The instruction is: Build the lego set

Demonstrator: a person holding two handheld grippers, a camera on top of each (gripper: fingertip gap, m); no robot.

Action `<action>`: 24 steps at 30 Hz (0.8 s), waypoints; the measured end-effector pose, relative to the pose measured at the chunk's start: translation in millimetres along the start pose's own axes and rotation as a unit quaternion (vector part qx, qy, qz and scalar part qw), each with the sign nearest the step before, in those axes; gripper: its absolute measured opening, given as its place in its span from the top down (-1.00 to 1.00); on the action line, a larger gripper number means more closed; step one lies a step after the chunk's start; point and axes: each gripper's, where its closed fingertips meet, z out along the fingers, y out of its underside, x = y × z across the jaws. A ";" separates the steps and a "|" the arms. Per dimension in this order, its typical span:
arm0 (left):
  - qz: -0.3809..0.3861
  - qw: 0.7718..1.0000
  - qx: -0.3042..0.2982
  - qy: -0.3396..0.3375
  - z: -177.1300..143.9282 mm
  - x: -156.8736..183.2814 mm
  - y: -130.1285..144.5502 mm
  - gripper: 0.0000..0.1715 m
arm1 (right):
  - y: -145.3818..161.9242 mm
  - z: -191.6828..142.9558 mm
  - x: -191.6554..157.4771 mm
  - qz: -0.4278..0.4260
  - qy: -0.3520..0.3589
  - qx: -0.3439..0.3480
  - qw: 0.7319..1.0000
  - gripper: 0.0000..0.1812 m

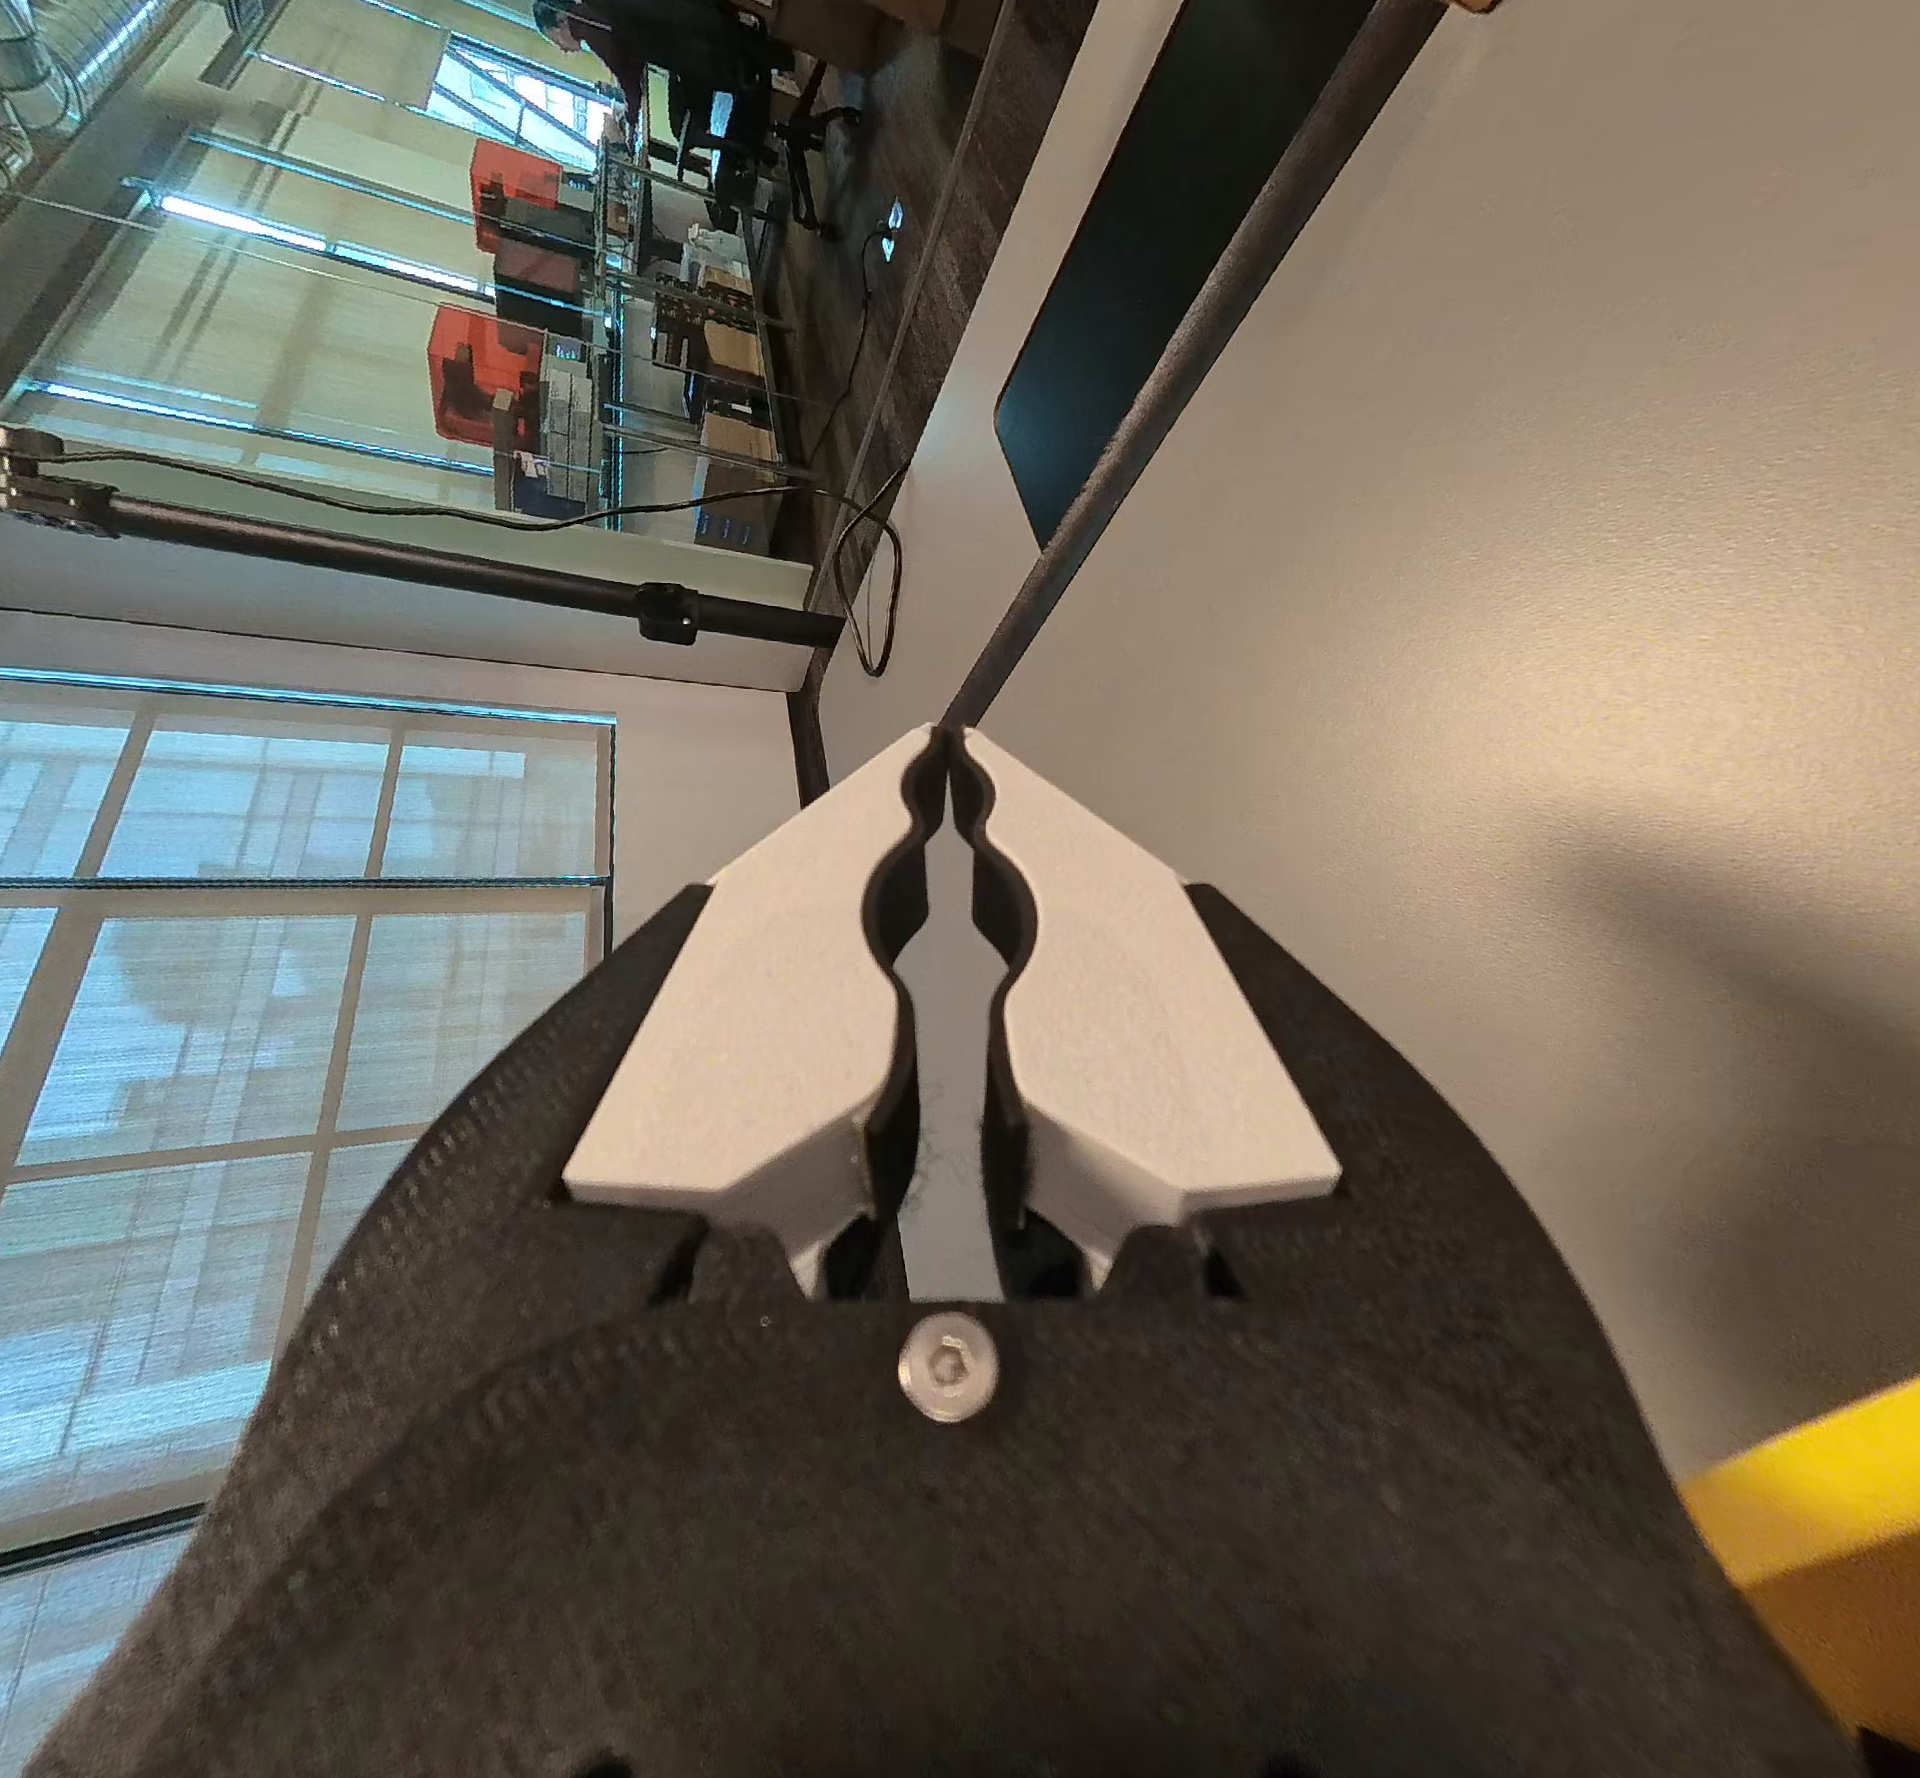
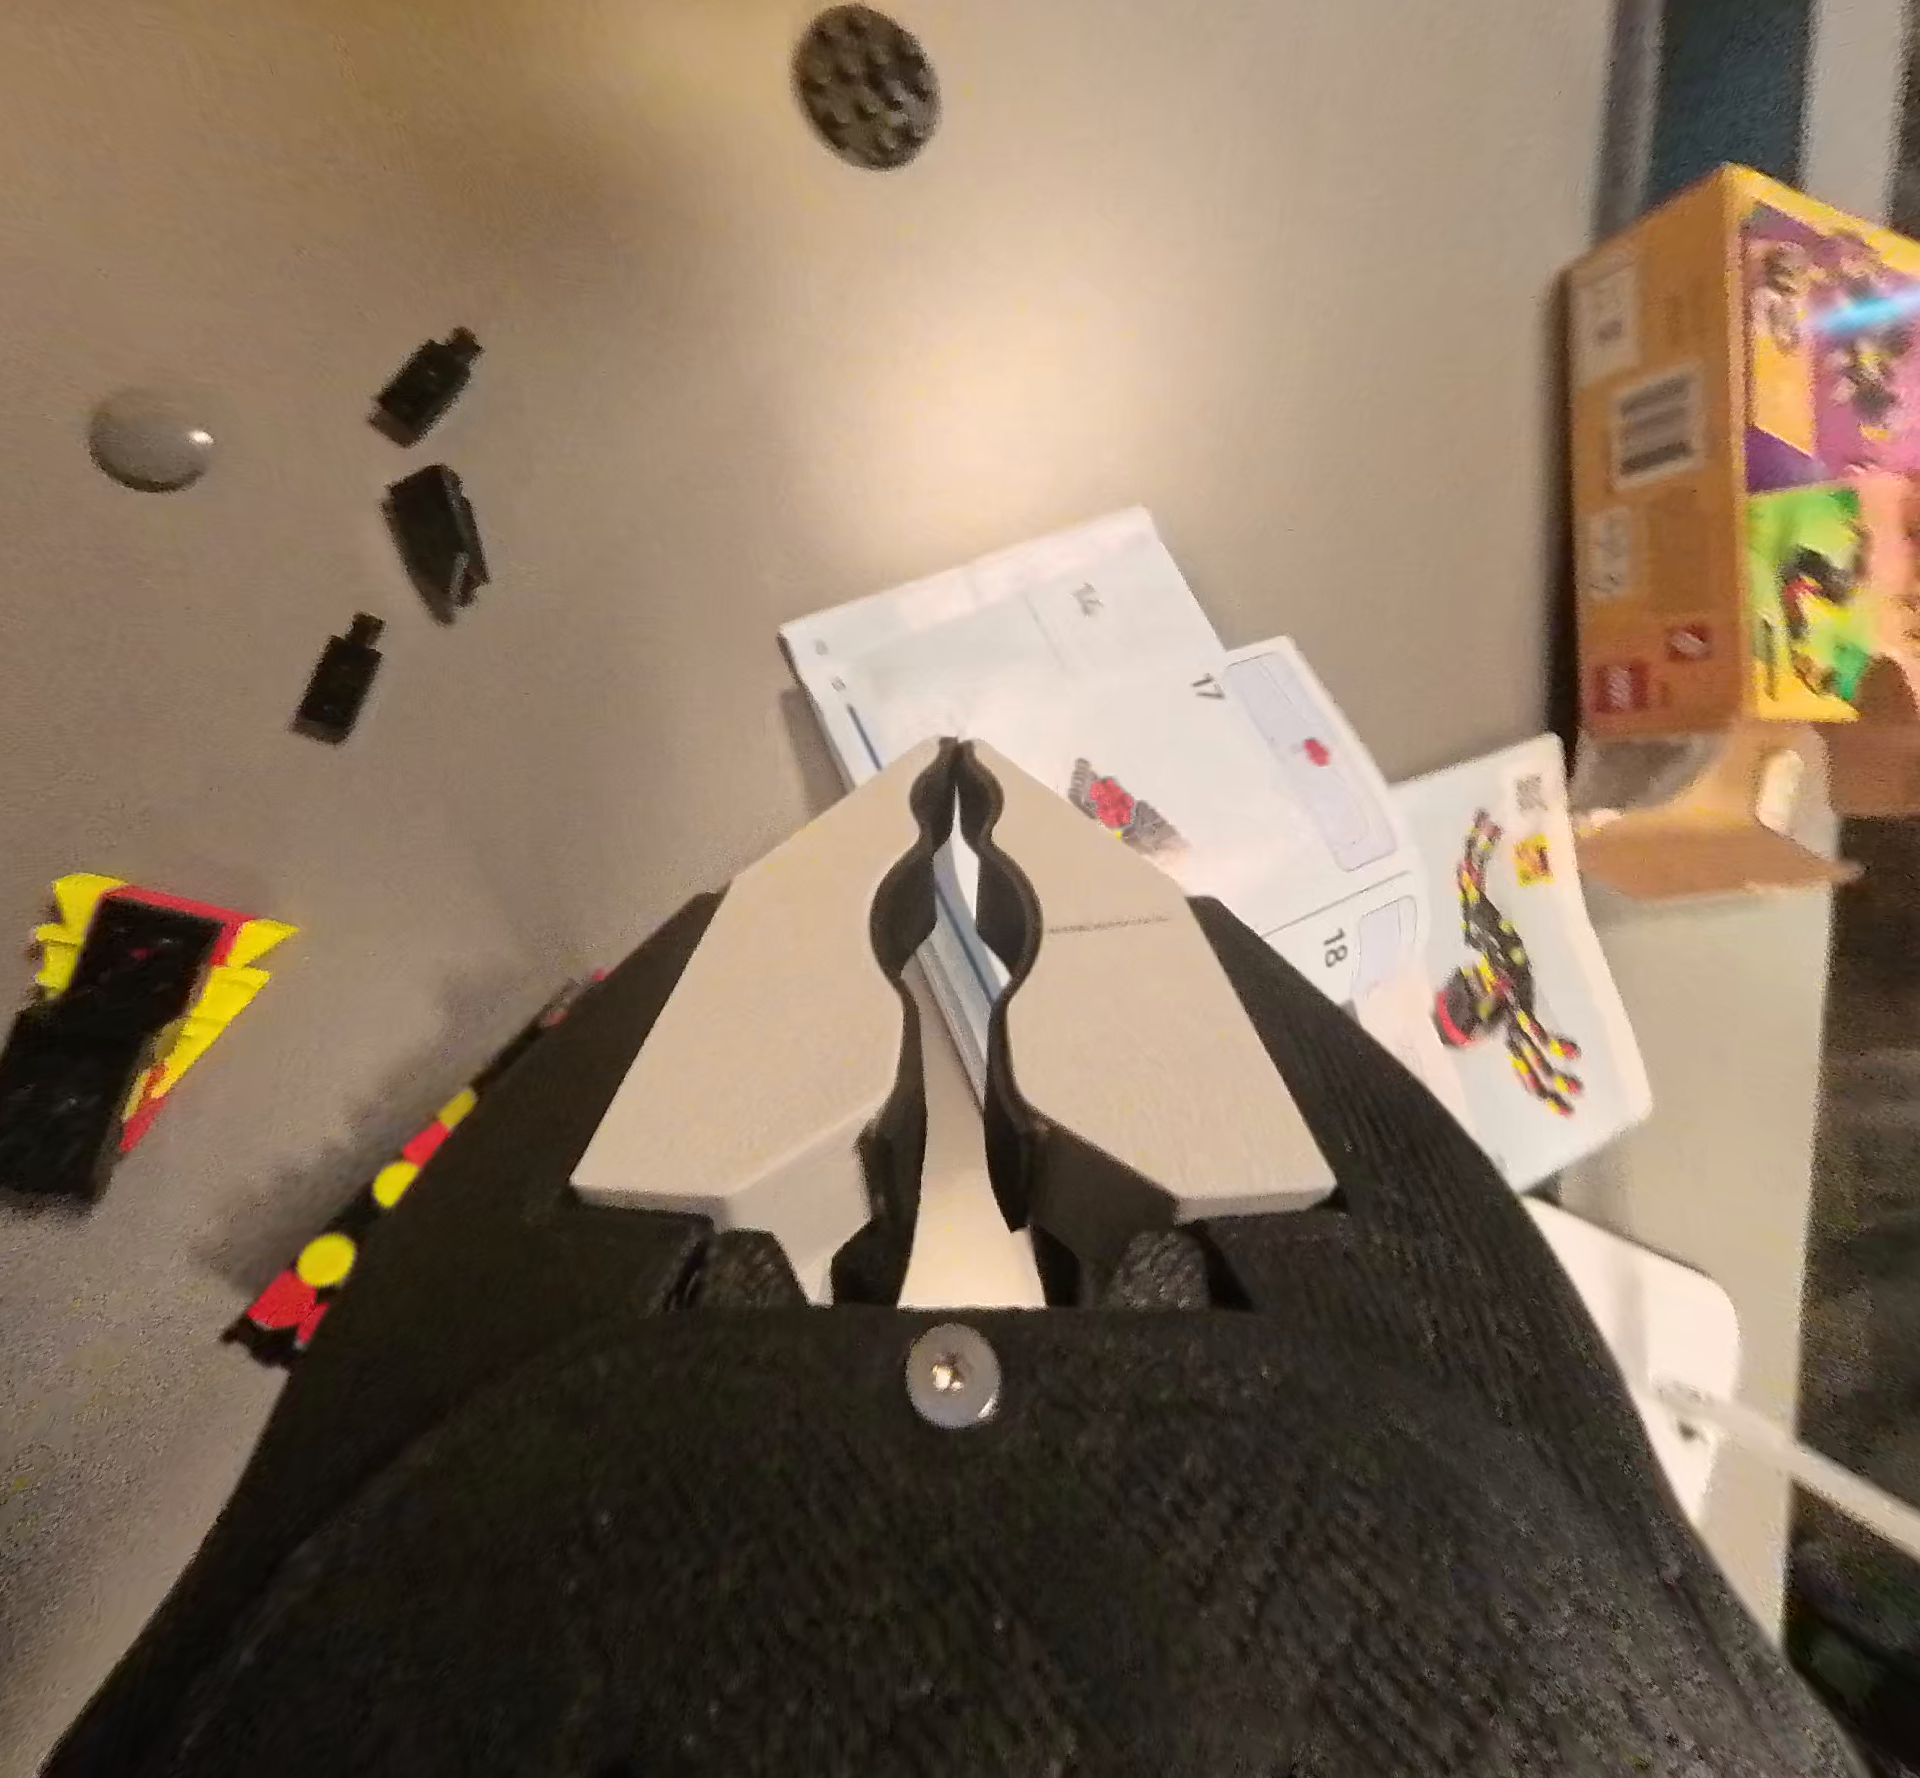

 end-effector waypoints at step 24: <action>0.000 1.000 0.000 0.000 -0.1 0.0 -0.1 1.00 | 124.1 -123.0 68.2 0.155 0.488 0.145 0.847 1.00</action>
